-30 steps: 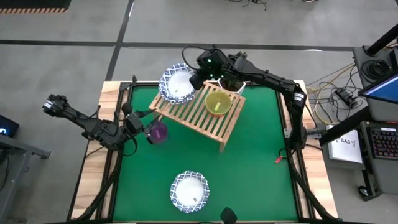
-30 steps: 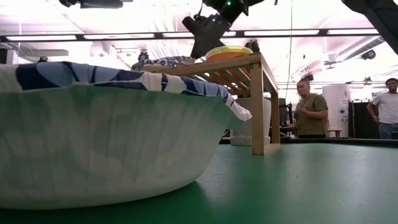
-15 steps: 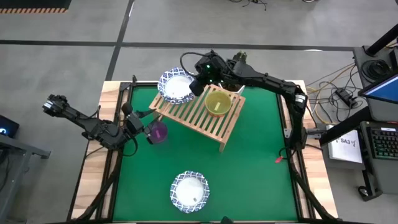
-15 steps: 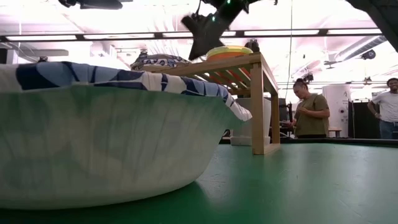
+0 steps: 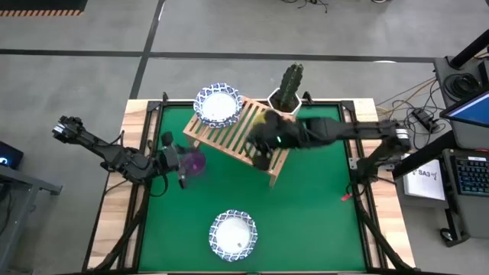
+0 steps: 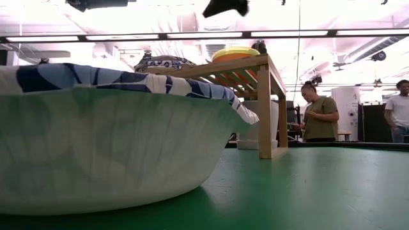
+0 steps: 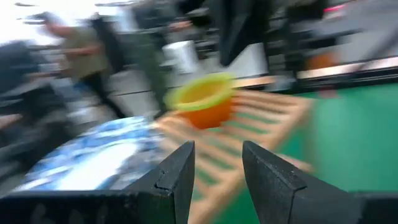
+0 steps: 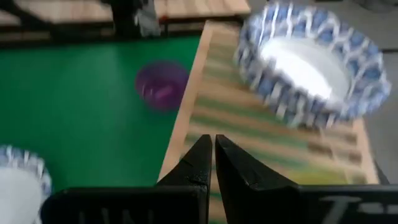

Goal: Place and stack bowls onto a shelf
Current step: Stack the violet bowl on top of the yellow bowl on the shelf

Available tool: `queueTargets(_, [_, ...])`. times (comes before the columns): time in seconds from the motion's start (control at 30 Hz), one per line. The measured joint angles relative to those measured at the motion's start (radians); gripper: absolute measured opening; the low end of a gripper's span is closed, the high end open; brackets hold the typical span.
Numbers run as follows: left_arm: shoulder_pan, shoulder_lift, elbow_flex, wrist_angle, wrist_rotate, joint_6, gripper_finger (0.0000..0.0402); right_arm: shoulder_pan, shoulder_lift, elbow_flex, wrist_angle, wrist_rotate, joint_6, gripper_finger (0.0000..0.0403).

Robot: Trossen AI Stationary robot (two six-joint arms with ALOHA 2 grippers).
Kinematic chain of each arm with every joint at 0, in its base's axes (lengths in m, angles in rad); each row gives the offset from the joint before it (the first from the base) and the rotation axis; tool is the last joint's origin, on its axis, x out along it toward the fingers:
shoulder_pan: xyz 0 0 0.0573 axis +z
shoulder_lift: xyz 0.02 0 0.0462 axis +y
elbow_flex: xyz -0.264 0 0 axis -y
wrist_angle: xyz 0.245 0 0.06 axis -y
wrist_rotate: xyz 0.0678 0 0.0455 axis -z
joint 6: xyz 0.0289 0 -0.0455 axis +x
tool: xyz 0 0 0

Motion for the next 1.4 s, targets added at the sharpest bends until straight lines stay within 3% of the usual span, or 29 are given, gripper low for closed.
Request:
queueTargets(0.13, [0.0,0.013,0.01,-0.013,0.186,-0.078,0.0118,0.111,-0.114,-0.196,0.014,0.057,0.065,0.0012])
queueTargets(0.47, [0.055,0.179,0.118,-0.317,0.161,-0.489,0.0118,0.341,-0.336,-0.651,0.342,0.05,0.105,0.0012])
queueTargets(0.63, [0.093,0.326,0.141,-0.456,0.346,-0.613,0.0118,0.378,-0.419,-0.798,0.461,0.05,0.104,0.0012])
queueTargets(0.93, [0.17,0.544,0.152,-0.694,0.562,-0.662,0.0118,0.378,-0.525,-0.938,0.612,0.051,0.062,0.0012])
queueTargets(1.4, [0.269,0.606,0.137,-0.753,0.549,-0.59,0.0118,0.378,-0.531,-0.944,0.607,0.046,0.06,0.0012])
